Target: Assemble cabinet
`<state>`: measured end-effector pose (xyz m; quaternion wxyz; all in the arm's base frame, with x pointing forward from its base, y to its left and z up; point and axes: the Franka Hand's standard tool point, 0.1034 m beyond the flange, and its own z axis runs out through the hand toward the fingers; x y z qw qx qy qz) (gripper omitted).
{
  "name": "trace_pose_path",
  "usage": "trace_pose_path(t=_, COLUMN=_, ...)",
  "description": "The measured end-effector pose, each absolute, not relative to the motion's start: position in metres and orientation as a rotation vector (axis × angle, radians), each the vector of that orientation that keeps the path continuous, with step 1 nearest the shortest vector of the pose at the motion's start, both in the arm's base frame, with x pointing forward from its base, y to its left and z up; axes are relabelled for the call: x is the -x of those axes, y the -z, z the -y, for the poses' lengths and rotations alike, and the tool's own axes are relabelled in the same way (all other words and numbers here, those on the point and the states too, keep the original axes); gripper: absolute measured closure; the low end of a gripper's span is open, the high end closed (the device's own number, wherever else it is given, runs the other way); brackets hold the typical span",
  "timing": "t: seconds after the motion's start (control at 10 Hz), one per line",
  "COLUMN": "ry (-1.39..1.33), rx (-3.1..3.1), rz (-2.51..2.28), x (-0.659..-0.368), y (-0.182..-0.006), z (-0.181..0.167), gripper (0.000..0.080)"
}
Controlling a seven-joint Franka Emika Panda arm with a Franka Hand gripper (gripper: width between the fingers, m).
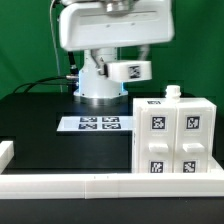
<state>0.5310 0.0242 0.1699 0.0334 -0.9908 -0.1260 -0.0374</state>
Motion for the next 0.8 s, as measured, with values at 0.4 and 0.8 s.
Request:
trace_pose_path(t=0.4, ry=0.101, rx=3.044, rz=0.407, x=-0.538, y=-0.169, z=-0.031, gripper=0.0252)
trace_pose_path(t=0.8, ry=0.102, rx=3.042, rz=0.427, x=-0.557, y=-0.183, z=-0.045, gripper=0.0252)
